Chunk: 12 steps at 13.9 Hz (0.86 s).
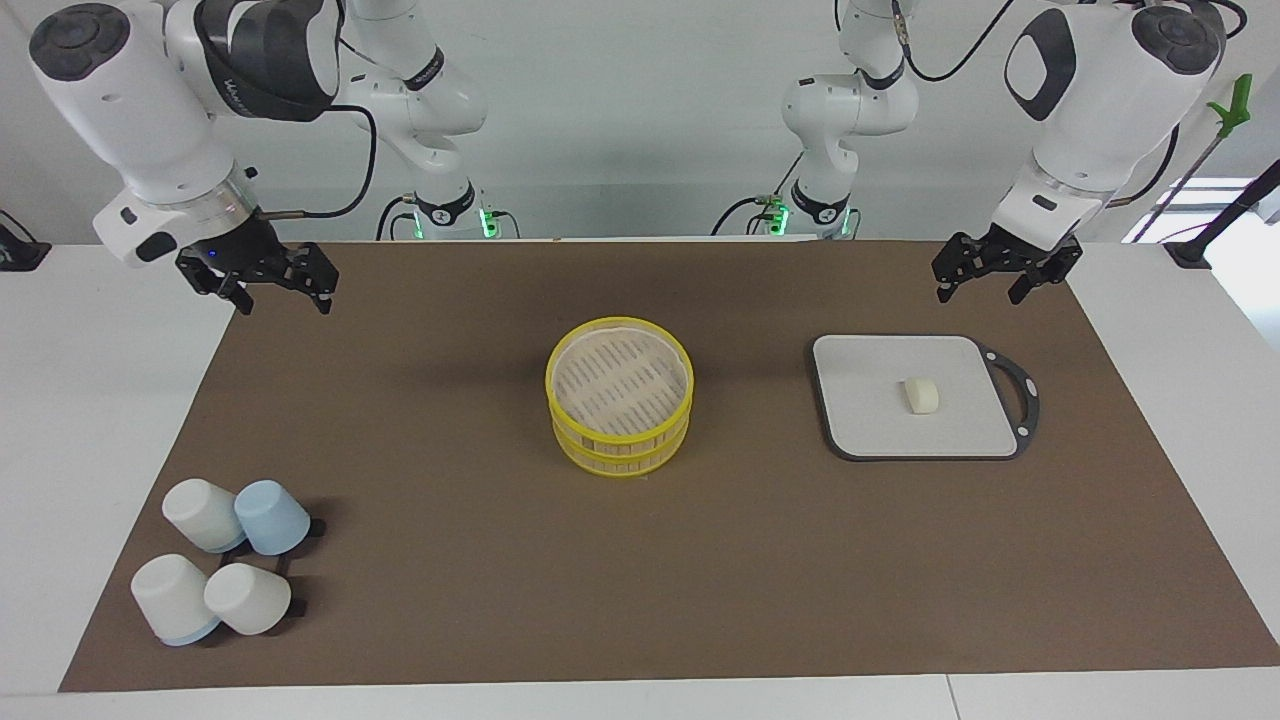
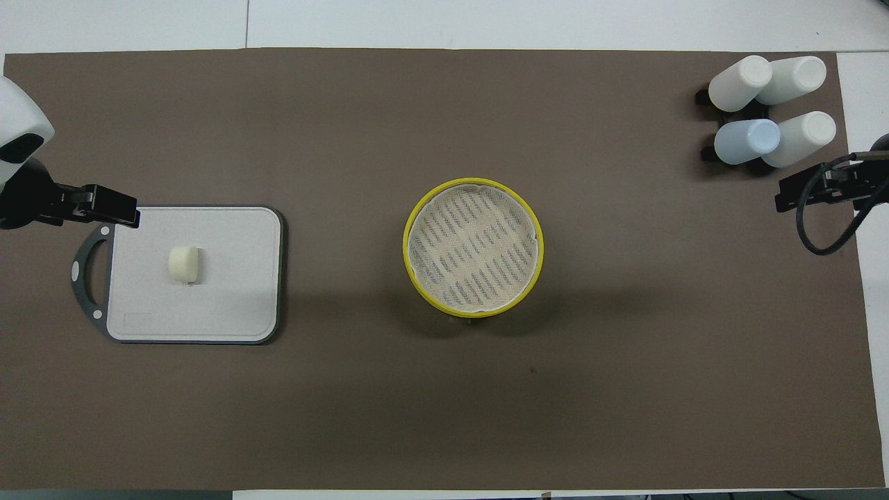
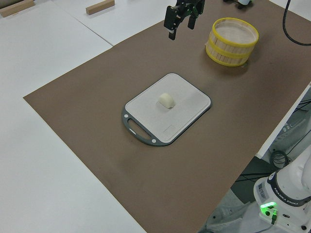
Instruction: Place bun in steamer
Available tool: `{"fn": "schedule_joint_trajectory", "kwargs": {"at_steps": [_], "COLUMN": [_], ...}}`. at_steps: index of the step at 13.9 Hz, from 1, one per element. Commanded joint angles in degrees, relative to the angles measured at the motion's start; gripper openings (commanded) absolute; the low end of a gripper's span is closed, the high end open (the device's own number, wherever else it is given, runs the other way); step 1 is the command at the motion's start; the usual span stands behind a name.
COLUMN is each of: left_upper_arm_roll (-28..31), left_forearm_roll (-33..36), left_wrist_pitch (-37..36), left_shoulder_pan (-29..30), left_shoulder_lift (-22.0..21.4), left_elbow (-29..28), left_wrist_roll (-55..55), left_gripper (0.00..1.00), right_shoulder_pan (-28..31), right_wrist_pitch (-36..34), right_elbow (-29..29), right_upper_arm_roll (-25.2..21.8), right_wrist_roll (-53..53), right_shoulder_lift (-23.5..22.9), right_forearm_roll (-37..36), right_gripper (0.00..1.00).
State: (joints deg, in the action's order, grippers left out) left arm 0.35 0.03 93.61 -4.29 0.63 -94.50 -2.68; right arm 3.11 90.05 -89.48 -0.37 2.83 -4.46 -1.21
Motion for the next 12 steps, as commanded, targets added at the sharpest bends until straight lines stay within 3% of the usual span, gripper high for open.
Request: {"fn": "schedule_joint_trajectory", "kwargs": {"at_steps": [1, 5, 8, 12], "left_upper_arm_roll": [0.62, 0.7, 1.14, 6.41], "left_forearm_roll": [1.2, 1.2, 1.46, 1.47], "left_wrist_pitch": [-0.8, -0.01, 4.64, 12.27], "left_shoulder_pan": [-0.98, -0.98, -0.63, -0.89], "left_shoulder_lift": [0.78, 0.43, -1.5, -3.52], "left_elbow": [1.43, 0.47, -5.49, -16.03], "left_wrist_roll": [0.75, 0.57, 0.48, -0.13], "left_gripper": [1.0, 1.0, 1.0, 1.0], "right_shoulder_pan": [0.23, 0.4, 0.76, -0.2], "right_wrist_pitch": [-0.05, -0.05, 0.03, 2.13], "right_elbow": [-1.48, -1.48, -1.57, -3.15], "right_upper_arm_roll": [0.19, 0.19, 0.19, 0.54], "right_wrist_roll": [-0.81, -0.72, -0.28, -0.71], "right_shoulder_lift": [1.47, 1.47, 1.47, 2.17], "right_forearm_roll": [0.16, 0.16, 0.16, 0.16], "right_gripper": [1.0, 1.0, 1.0, 1.0]}}
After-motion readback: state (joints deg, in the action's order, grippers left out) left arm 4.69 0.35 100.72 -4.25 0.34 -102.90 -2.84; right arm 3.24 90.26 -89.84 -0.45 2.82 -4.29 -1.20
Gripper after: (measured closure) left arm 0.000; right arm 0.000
